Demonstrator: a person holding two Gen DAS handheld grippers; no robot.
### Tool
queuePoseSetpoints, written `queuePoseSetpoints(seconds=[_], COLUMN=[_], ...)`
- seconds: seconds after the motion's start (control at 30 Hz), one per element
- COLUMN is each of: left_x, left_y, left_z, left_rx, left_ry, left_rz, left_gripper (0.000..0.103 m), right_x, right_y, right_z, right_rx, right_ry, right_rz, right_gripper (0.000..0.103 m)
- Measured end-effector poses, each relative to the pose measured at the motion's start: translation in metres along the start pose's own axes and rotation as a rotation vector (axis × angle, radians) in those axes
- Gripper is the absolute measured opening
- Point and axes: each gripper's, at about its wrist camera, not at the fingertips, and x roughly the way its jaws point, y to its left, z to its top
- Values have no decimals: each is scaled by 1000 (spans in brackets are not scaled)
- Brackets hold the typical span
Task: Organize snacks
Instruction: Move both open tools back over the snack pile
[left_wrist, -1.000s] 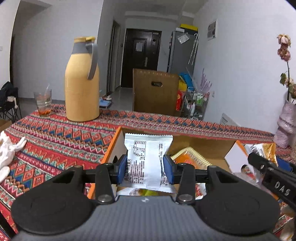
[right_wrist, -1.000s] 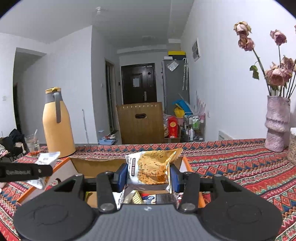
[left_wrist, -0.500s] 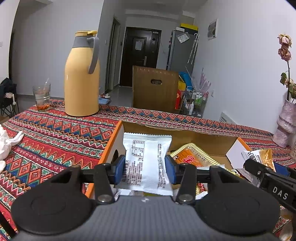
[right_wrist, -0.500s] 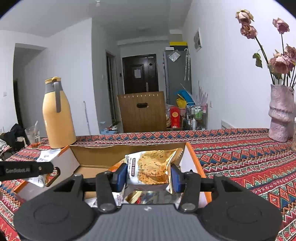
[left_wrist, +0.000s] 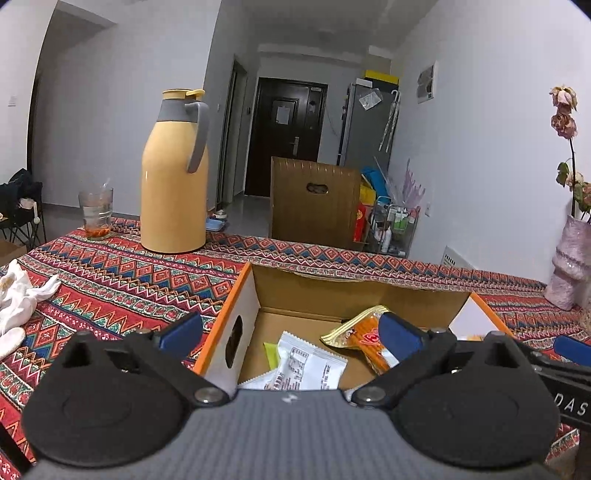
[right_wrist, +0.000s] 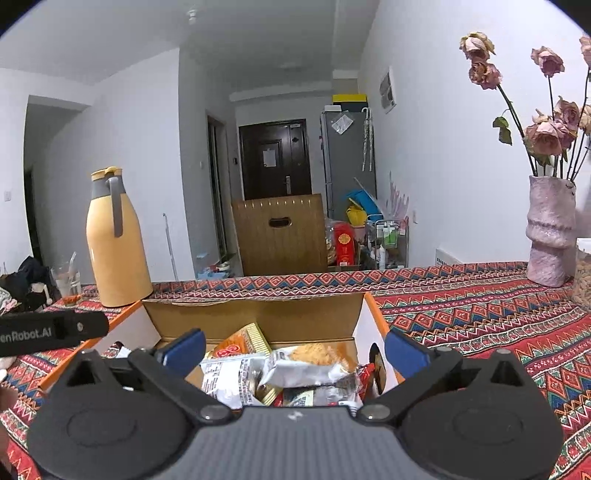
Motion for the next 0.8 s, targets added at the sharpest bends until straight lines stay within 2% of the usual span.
queuePoseSetpoints(seconds=[0.8], left_x=[1], left_y=[1], left_z=[-3], left_rx=[-12], left_ry=[25], left_rz=[-14], left_gripper=[103], right_x=[-1], right_y=[-2], right_z=[1], right_rx=[13], right_ry=[-6], right_rz=[-19], right_gripper=[103])
